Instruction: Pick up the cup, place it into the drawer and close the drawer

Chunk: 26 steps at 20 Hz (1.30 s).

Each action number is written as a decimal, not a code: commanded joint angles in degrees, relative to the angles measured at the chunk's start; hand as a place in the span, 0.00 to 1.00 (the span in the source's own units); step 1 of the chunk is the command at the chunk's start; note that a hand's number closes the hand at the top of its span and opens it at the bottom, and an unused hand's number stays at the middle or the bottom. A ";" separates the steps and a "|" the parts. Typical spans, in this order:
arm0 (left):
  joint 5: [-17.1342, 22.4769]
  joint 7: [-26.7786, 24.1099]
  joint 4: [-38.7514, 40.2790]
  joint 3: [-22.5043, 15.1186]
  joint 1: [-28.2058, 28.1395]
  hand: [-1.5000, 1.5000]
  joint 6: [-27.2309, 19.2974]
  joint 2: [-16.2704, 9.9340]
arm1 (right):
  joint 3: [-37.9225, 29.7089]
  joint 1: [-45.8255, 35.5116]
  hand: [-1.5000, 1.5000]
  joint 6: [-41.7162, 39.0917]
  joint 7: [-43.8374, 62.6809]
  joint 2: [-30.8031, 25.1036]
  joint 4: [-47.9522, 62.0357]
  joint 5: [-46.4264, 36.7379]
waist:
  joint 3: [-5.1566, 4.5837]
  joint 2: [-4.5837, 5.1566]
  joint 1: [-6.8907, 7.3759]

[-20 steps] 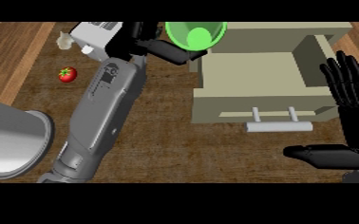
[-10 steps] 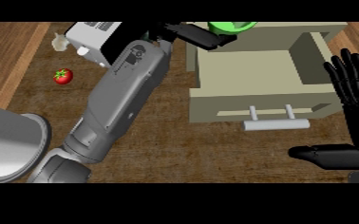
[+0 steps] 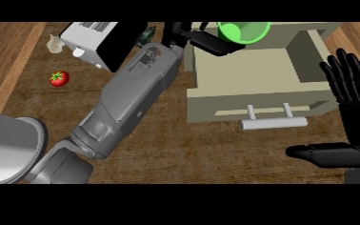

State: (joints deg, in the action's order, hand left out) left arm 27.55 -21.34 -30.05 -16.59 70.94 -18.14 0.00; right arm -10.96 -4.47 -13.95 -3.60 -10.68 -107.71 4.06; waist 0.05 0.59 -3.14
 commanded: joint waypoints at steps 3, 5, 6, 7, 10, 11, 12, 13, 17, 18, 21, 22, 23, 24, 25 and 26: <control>3.64 2.77 4.17 -8.36 2.73 1.00 -4.88 0.00 | 0.34 -2.33 0.00 0.28 -0.61 -0.53 2.14 -1.62 | 0.03 0.23 -0.70; 2.69 2.17 6.88 -9.28 2.77 1.00 -2.91 0.00 | 0.22 -2.42 0.00 1.22 1.15 0.32 0.14 -0.61 | 0.01 0.25 -0.54; 3.67 3.90 6.83 -11.11 3.35 1.00 -4.02 0.00 | 1.89 -1.53 0.00 1.05 0.95 0.96 -0.35 -1.75 | 0.02 0.38 -1.46; 3.83 3.85 5.99 -13.15 2.70 1.00 -4.60 0.00 | 2.02 -5.40 0.00 1.35 1.14 0.77 2.41 -1.72 | 0.03 0.46 -1.20; 5.82 5.25 4.68 -16.49 1.41 0.00 -4.56 0.00 | 3.29 -0.98 0.00 0.73 2.72 1.56 -2.78 -1.24 | 0.02 0.34 -2.05; 5.30 6.88 5.75 -17.24 2.29 0.00 -3.82 0.00 | 1.33 -2.67 0.00 1.31 1.37 0.84 0.24 -1.31 | 0.03 0.36 -1.28; 5.03 4.70 7.17 -17.74 1.86 0.00 -5.42 0.00 | 0.74 -2.27 0.00 -1.70 -0.04 -1.06 0.43 0.39 | 0.06 0.67 -2.26; 4.47 9.47 5.59 -20.54 3.64 0.00 -7.72 0.00 | -0.34 -1.42 0.00 -1.80 -1.48 -0.89 2.15 0.95 | 0.10 0.47 -2.36; 5.16 7.78 3.50 -24.55 -0.42 0.00 -10.21 0.00 | -0.87 -4.69 0.00 -0.95 0.78 -1.72 1.75 1.03 | 0.03 0.35 -1.46; 6.16 6.22 5.64 -22.04 2.33 0.00 -8.85 0.00 | -0.11 -4.91 0.00 -0.55 0.55 -1.02 1.99 0.50 | 0.01 0.53 -1.46; 8.09 0.82 2.56 -22.16 -1.09 0.00 -11.16 0.00 | -1.85 -5.82 0.00 -2.70 2.62 -1.84 1.80 5.84 | -0.01 0.47 -1.41; 8.08 1.73 2.65 -22.29 0.96 0.00 -12.00 0.00 | 0.22 -4.22 0.00 -2.79 3.11 0.35 -0.07 6.70 | 0.00 0.37 -1.64; 7.61 -0.74 5.13 -19.58 2.30 0.00 -9.07 0.00 | -0.43 -3.07 0.00 -3.91 3.14 0.87 -1.06 9.84 | -0.02 0.25 -0.82; 9.33 2.55 -1.12 -22.25 2.16 0.00 -13.80 0.00 | -2.84 -4.21 0.00 -7.83 3.27 -2.64 1.46 13.63 | 0.04 0.07 -1.59; 9.63 -2.17 1.98 -19.34 1.87 0.00 -10.45 0.00 | -0.61 -0.28 0.00 -8.63 1.13 -0.71 0.13 12.48 | 0.01 0.28 -1.24; 9.46 -3.09 2.72 -17.56 2.44 0.00 -8.75 0.00 | 1.05 -0.08 1.00 -6.68 2.91 1.11 -2.02 11.67 | -0.04 -0.04 0.18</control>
State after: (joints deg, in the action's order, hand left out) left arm 35.83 -20.71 -27.46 -36.94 72.42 -28.44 0.00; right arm -11.49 -7.01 -18.94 -1.35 -11.15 -107.69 12.86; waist 0.05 0.82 -4.23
